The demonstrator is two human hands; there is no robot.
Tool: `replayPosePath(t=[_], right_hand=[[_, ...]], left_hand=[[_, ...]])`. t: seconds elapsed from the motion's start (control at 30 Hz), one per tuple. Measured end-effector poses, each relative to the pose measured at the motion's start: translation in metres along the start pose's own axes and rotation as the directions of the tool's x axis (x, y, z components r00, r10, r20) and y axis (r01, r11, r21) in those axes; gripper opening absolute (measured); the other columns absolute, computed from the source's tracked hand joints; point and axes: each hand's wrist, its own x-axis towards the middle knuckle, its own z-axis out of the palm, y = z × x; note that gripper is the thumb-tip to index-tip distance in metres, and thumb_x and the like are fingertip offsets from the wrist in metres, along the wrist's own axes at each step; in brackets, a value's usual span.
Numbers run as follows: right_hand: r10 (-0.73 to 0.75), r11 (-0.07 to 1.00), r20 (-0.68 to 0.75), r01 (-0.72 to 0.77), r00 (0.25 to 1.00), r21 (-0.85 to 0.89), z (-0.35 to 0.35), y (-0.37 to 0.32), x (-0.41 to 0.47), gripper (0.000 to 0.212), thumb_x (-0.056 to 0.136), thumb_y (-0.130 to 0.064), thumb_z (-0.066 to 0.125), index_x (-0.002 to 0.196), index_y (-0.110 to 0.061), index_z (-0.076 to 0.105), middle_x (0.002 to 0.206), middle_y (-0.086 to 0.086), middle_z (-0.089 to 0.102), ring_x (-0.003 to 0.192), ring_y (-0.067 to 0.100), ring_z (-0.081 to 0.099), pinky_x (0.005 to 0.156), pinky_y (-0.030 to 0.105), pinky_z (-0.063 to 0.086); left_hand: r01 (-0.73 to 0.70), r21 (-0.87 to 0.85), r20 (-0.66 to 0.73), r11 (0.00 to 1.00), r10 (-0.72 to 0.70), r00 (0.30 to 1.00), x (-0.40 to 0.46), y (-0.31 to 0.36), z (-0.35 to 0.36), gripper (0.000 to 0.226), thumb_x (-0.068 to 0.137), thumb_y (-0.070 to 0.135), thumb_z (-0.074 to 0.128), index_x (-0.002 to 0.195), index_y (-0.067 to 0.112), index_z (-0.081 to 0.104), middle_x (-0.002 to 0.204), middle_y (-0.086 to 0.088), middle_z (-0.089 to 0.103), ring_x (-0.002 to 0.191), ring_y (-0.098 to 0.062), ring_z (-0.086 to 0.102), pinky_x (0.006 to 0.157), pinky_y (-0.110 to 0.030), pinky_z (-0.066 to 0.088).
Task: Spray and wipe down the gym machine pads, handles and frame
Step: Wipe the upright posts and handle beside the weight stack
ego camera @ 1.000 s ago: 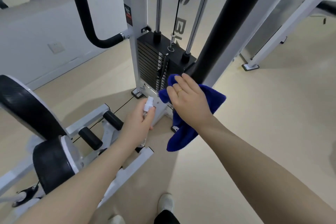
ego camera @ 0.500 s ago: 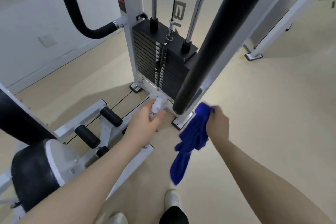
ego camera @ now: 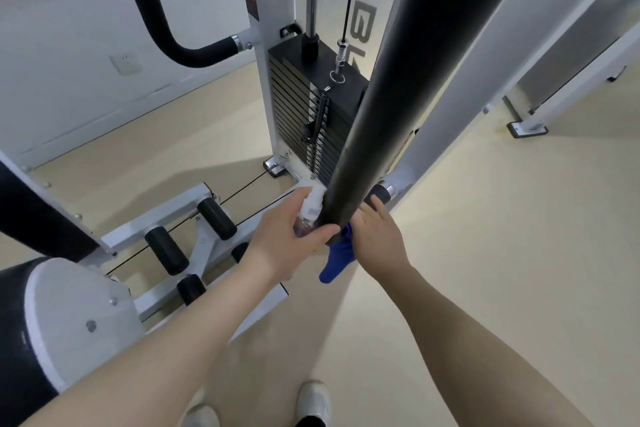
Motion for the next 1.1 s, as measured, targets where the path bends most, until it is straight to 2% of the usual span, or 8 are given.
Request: replayPosePath(t=[0.2, 0.3, 0.43, 0.67, 0.83, 0.93, 1.03, 1.1], right_hand=[[0.314, 0.928, -0.120, -0.331, 0.942, -0.170, -0.015, 0.050, 0.024, 0.017, 0.097, -0.015, 0.039, 0.107, -0.018, 0.053, 0.131, 0.009, 0.049, 0.126, 0.033, 0.037, 0.103, 0.039, 0.035], [0.383, 0.912, -0.031, -0.373, 0.923, 0.171, -0.020, 0.026, 0.034, 0.023, 0.097, -0.013, 0.032, 0.103, -0.005, 0.053, 0.110, 0.018, 0.057, 0.105, 0.035, 0.051, 0.092, 0.043, 0.043], [0.365, 0.714, 0.079, -0.333, 0.928, 0.615, -0.005, -0.035, 0.004, 0.038, 0.084, -0.025, 0.033, 0.100, 0.001, 0.055, 0.099, 0.024, 0.059, 0.091, 0.032, 0.050, 0.091, 0.054, 0.043], [0.436, 0.538, 0.263, -0.484, 0.861, 0.690, -0.023, -0.034, 0.004, 0.023, 0.099, -0.017, 0.036, 0.105, -0.002, 0.051, 0.092, 0.024, 0.058, 0.074, 0.023, 0.050, 0.074, 0.042, 0.045], [0.577, -0.084, 0.500, -0.562, 0.646, 0.823, -0.040, -0.054, -0.005, 0.024, 0.091, -0.023, 0.045, 0.109, -0.015, 0.059, 0.101, 0.016, 0.059, 0.091, 0.026, 0.050, 0.090, 0.045, 0.041], [0.508, -0.307, 0.510, -0.407, 0.694, 0.860, -0.081, -0.058, -0.004, 0.021, 0.095, -0.018, 0.043, 0.108, -0.017, 0.059, 0.101, 0.010, 0.059, 0.096, 0.025, 0.052, 0.097, 0.043, 0.038], [0.506, -0.275, 0.343, -0.229, 0.792, 0.934, -0.118, -0.067, -0.001, 0.021, 0.097, -0.017, 0.039, 0.103, -0.016, 0.059, 0.094, 0.005, 0.060, 0.089, 0.019, 0.055, 0.087, 0.035, 0.042], [0.550, -0.168, 0.330, -0.286, 0.767, 0.943, -0.114, -0.075, 0.002, 0.019, 0.097, -0.019, 0.039, 0.094, -0.018, 0.058, 0.088, 0.003, 0.059, 0.086, 0.019, 0.053, 0.085, 0.035, 0.042]], left_hand=[[-0.055, 0.041, -0.010, 0.998, 0.056, 0.998, 0.000, 0.005, -0.003, 0.040, 0.080, 0.024, 0.071, 0.083, 0.051, 0.043, 0.086, 0.011, 0.061, 0.081, -0.027, 0.061, 0.079, -0.037, 0.052], [-0.077, 0.069, -0.001, 0.995, 0.077, 0.997, 0.005, 0.000, -0.005, 0.038, 0.078, 0.025, 0.073, 0.088, 0.051, 0.047, 0.087, 0.007, 0.065, 0.081, -0.024, 0.064, 0.080, -0.035, 0.055], [-0.084, 0.004, -0.006, 0.996, 0.084, 0.996, 0.003, -0.002, -0.003, 0.036, 0.079, 0.017, 0.072, 0.084, 0.043, 0.047, 0.078, 0.019, 0.059, 0.062, 0.004, 0.057, 0.057, -0.003, 0.041], [-0.096, 0.004, 0.022, 0.995, 0.096, 0.995, 0.008, -0.008, -0.002, 0.032, 0.080, 0.022, 0.071, 0.089, 0.044, 0.049, 0.092, 0.017, 0.061, 0.080, -0.005, 0.060, 0.075, -0.024, 0.052], [-0.083, -0.015, -0.012, 0.996, 0.082, 0.997, -0.005, -0.001, -0.002, 0.040, 0.087, 0.014, 0.063, 0.095, 0.047, 0.043, 0.091, 0.027, 0.049, 0.083, 0.003, 0.056, 0.070, -0.010, 0.048], [0.005, -0.066, -0.116, 0.998, -0.013, 0.993, -0.017, -0.004, -0.008, 0.034, 0.088, 0.020, 0.062, 0.114, 0.038, 0.048, 0.091, 0.014, 0.054, 0.078, -0.006, 0.058, 0.062, -0.010, 0.047], [0.025, -0.026, -0.112, 0.999, -0.027, 0.993, -0.025, -0.004, -0.020, 0.039, 0.088, 0.024, 0.062, 0.123, 0.030, 0.046, 0.087, 0.014, 0.058, 0.072, -0.005, 0.059, 0.056, -0.011, 0.046], [0.033, -0.037, -0.083, 0.999, -0.036, 0.996, -0.026, -0.002, -0.026, 0.032, 0.088, 0.023, 0.062, 0.114, 0.032, 0.048, 0.079, 0.010, 0.059, 0.069, -0.008, 0.060, 0.057, -0.014, 0.048]])
